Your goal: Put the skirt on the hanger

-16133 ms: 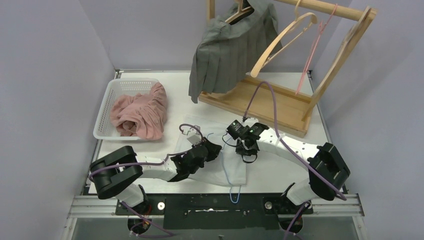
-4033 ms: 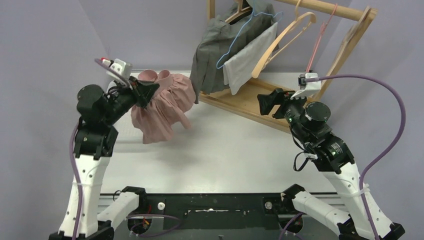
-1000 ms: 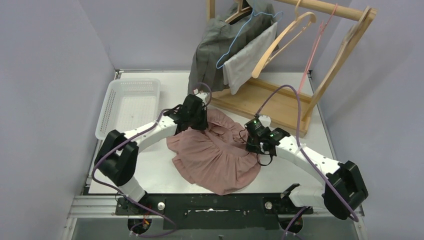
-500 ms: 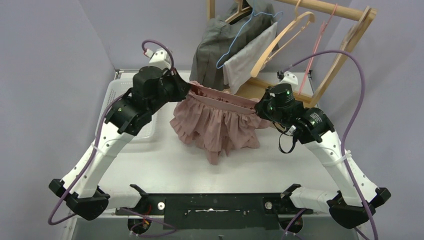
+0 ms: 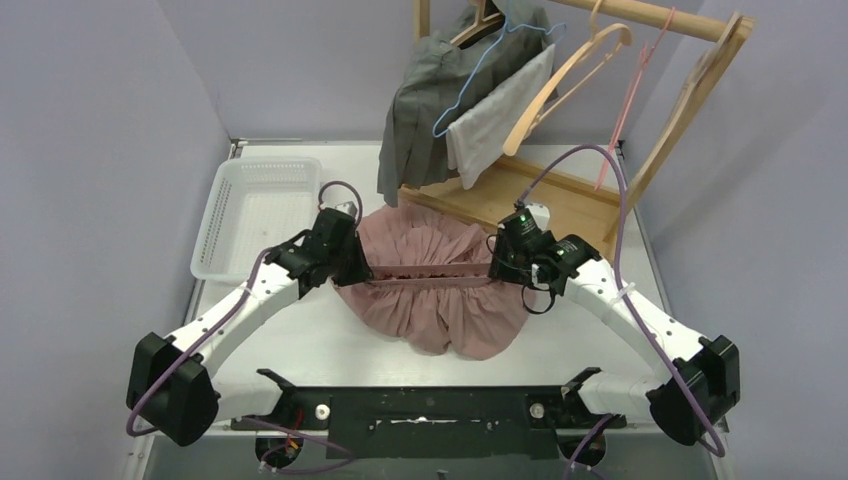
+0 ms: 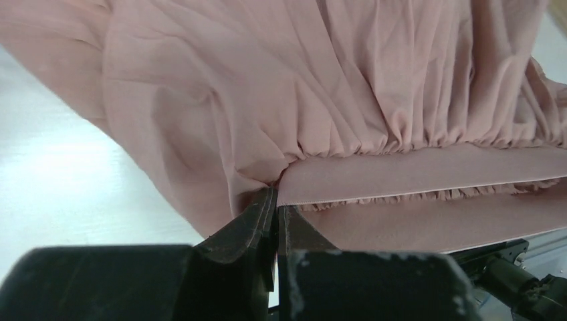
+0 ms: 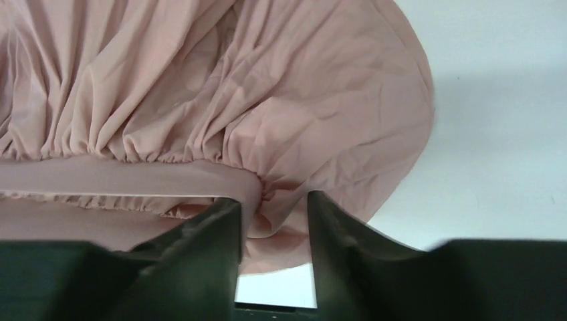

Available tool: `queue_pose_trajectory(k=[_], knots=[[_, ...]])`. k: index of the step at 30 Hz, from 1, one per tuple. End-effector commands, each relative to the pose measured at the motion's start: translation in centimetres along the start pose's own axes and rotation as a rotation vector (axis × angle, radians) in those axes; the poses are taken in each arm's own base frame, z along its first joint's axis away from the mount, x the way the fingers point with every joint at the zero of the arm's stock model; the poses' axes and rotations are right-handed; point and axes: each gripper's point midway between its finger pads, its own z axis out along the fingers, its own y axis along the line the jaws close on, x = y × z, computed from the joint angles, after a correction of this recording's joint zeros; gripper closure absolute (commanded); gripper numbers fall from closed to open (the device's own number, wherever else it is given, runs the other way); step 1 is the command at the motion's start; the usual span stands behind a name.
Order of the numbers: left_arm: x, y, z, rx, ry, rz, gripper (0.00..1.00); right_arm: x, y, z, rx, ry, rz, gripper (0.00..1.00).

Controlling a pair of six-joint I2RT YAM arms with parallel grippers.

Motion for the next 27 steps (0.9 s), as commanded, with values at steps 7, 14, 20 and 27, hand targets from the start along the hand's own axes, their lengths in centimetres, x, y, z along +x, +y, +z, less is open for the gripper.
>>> queue_pose_trajectory(k=[7, 14, 20, 27], knots=[[-5.0, -2.5, -0.8, 0.139, -0.130, -0.027, 0.74, -6.0, 2.4, -5.3, -0.192, -0.270, -0.090, 0.32], [-6.4, -2.0, -2.2, 0.171, -0.155, -0.031, 0.67, -10.7, 4.6, -14.8, -0.416, -0.564, -0.209, 0.27], [-8.4, -2.6, -4.4, 0.202, -0.208, -0.008, 0.59, -18.6, 4.5, -21.9, -0.321, -0.765, -0.049, 0.24], [-9.8, -3.6, -6.2, 0.232, -0.251, 0.021, 0.56, -26.5, -0.1, -25.4, 0.024, -0.889, 0.130, 0.25]])
